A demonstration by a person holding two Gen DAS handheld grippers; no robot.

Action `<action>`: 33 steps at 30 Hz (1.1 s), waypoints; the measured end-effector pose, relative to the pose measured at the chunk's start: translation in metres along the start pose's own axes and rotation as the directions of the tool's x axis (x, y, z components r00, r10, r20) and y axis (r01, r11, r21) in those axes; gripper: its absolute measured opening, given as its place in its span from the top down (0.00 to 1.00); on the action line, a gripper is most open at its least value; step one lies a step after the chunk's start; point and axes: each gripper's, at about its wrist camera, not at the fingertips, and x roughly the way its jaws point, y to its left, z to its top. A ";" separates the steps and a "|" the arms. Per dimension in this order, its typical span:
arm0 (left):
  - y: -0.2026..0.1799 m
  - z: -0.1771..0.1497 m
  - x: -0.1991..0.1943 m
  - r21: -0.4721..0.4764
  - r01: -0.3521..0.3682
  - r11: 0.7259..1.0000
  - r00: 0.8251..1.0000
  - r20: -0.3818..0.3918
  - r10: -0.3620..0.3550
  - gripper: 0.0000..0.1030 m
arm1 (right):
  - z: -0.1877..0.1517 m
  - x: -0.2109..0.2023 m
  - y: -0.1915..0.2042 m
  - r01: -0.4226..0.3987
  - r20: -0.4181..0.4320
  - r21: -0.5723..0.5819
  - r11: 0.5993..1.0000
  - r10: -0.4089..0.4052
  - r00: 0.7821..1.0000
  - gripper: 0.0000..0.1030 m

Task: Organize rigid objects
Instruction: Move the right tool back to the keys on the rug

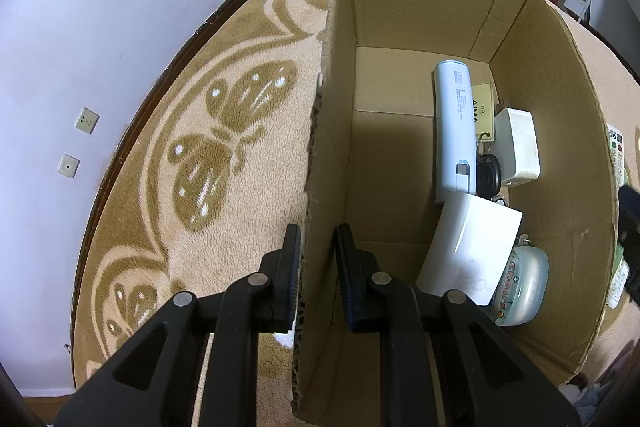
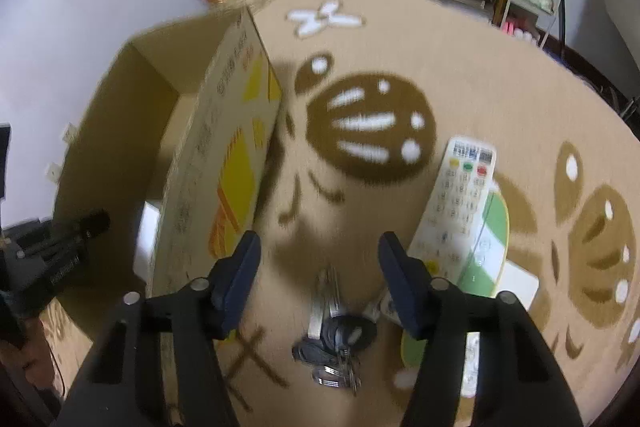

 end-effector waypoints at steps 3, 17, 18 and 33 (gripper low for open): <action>0.000 0.000 0.000 0.000 0.000 1.000 1.000 0.000 0.000 0.83 | -0.007 0.005 0.000 0.002 -0.058 0.002 1.000 -0.001 0.998 0.49; -0.001 0.000 0.001 0.004 -0.003 1.000 1.000 0.001 0.003 0.83 | -0.034 0.029 -0.013 0.011 -0.186 0.075 0.997 0.004 0.982 0.49; -0.001 0.000 0.001 0.004 -0.003 1.000 1.000 0.001 0.003 0.83 | -0.035 0.030 -0.014 0.012 -0.187 0.075 0.997 0.002 0.982 0.49; -0.002 -0.001 0.001 0.007 -0.007 1.000 1.000 0.001 0.007 0.83 | -0.058 0.052 -0.010 0.070 -0.217 0.095 0.993 -0.048 0.975 0.49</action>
